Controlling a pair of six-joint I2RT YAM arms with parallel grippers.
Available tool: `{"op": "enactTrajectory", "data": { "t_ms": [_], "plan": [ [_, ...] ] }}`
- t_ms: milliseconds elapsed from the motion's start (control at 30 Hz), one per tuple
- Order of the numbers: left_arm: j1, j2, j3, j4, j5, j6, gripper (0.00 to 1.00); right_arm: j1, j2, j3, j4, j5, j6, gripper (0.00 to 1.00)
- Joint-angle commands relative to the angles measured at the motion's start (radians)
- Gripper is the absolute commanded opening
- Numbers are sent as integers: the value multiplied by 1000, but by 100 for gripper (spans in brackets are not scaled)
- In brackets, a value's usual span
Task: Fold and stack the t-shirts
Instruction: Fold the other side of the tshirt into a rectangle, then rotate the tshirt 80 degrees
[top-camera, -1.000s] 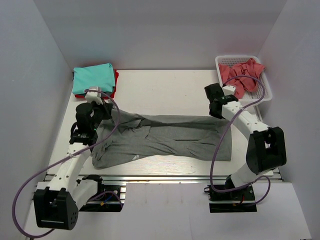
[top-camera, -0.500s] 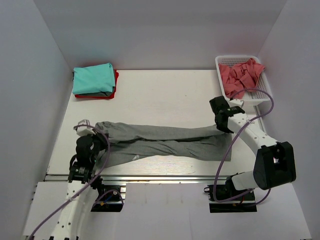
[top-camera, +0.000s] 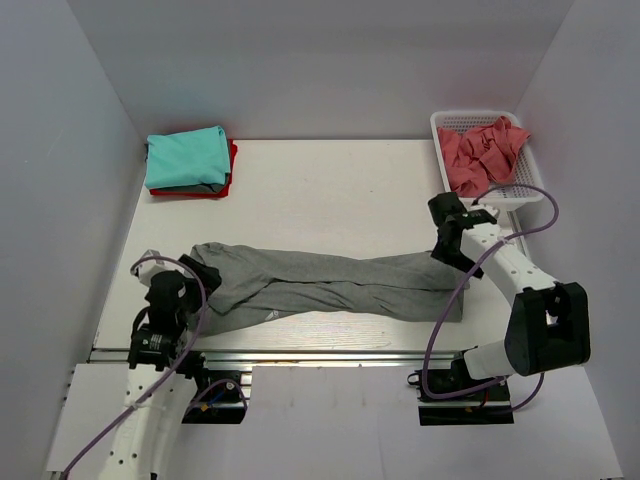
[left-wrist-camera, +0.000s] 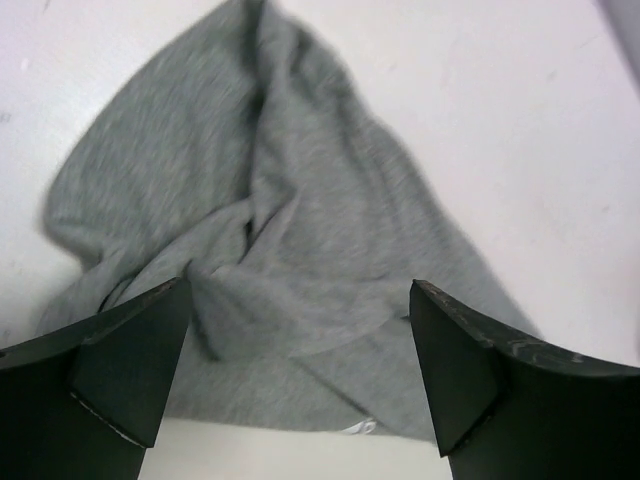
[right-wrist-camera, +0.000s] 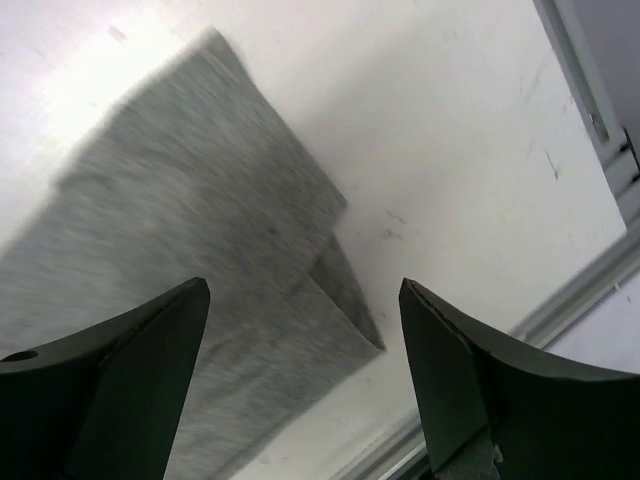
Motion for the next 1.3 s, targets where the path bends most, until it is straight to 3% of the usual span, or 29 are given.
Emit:
{"op": "enactTrajectory", "data": {
  "t_ms": [0,100,200,233,367,667,867,1033,1267],
  "plan": [
    [6,77,84,113,-16,49,100,-14,-3,93,57,5,-50,83],
    [-5,213,116,244,44,131,100,-21,2,101,121,-32,-93,77],
    [-5,353,125,415,189,217,100,-34,23,78,212,-136,-155,72],
    [-5,466,145,448,266,218,100,-35,32,72,227,-164,-177,65],
    [-5,742,158,615,443,257,100,-51,115,35,330,-366,-237,61],
    [17,982,110,741,484,238,100,-187,290,1,370,-388,-159,54],
    [27,1059,47,787,463,193,100,-314,306,-17,388,-385,-161,64],
    [38,1122,69,755,426,211,100,-370,238,-42,453,-481,-219,84],
    [24,1324,314,715,486,293,100,-341,71,-65,529,-621,-332,90]
  ]
}}
